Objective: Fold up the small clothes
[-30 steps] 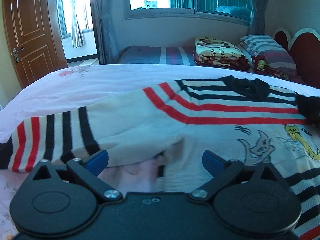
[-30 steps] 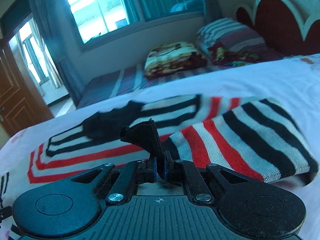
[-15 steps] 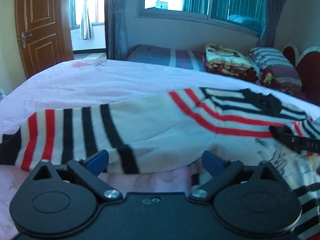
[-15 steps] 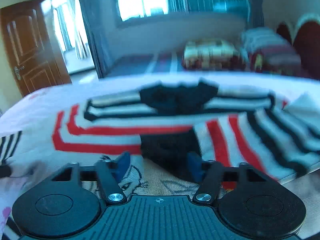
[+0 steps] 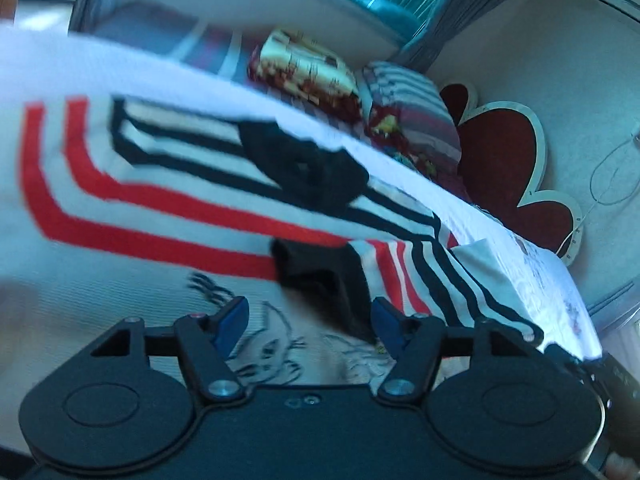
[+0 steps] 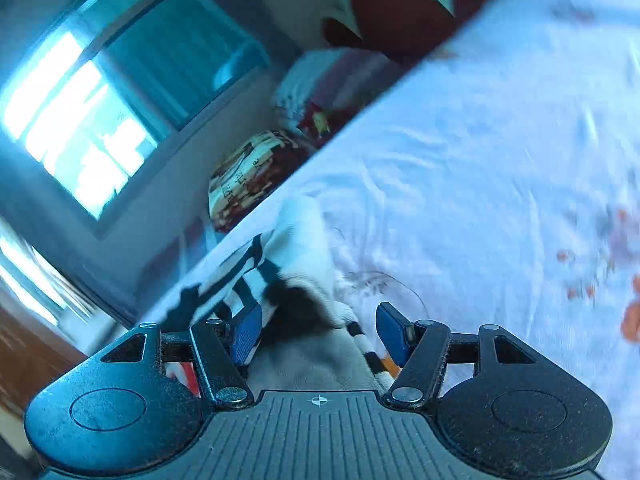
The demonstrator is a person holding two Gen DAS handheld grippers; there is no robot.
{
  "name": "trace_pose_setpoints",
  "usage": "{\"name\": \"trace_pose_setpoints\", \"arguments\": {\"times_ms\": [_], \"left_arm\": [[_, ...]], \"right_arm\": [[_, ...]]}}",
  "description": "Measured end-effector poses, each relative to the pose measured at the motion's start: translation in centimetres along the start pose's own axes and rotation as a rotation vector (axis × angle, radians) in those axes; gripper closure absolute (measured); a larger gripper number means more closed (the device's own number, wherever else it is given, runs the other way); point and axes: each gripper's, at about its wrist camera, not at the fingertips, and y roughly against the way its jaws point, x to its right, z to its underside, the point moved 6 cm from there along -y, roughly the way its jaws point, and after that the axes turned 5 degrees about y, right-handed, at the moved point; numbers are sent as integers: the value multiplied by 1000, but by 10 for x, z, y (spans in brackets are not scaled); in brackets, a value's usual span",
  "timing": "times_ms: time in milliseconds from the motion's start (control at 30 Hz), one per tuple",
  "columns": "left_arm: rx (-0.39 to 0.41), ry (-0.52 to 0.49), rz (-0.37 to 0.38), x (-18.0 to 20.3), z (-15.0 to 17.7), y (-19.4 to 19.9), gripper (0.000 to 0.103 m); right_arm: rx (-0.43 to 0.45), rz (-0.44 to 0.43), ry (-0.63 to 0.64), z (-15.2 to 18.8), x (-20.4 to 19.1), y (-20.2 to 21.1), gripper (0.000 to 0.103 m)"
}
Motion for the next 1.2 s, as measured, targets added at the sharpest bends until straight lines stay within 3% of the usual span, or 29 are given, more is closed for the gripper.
{"name": "trace_pose_setpoints", "arguments": {"times_ms": [67, 133, 200, 233, 333, 467, 633, 800, 833, 867, 900, 1033, 1200], "left_arm": [[-1, -7, -19, 2, -2, -15, 38], [10, -31, -35, 6, -6, -24, 46], [-2, -54, -59, 8, -9, -33, 84], [-12, -52, -55, 7, -10, -37, 95], [2, -41, -31, 3, -16, -26, 96], [85, -99, -86, -10, -26, 2, 97], [75, -70, -121, -32, -26, 12, 96], [84, -70, -126, -35, -21, 17, 96], [86, -70, -124, -37, -20, 19, 96], [86, -71, -122, -37, -19, 20, 96], [86, -73, -121, -39, -19, 21, 97], [78, -121, -151, -36, -16, 20, 97], [77, -95, -150, -36, -14, 24, 97]], "right_arm": [[-35, -68, -141, -8, 20, -4, 40], [-51, -115, -241, -13, 35, -7, 40], [-59, -151, -304, -14, 41, -13, 40], [-61, -169, -326, -13, 43, -14, 40], [-79, -212, -370, -13, 41, -18, 40], [-128, -267, -395, -5, 35, -15, 40], [-206, -301, -464, 7, 38, -40, 40], [-197, -297, -457, 0, 40, -44, 41], [-193, -294, -432, -3, 38, -44, 50], [-197, -282, -394, -4, 36, -44, 89], [-202, -264, -350, -5, 33, -44, 96], [-201, -132, -170, 0, 29, -44, 97], [-184, -97, -70, 3, 21, -38, 97]]}}
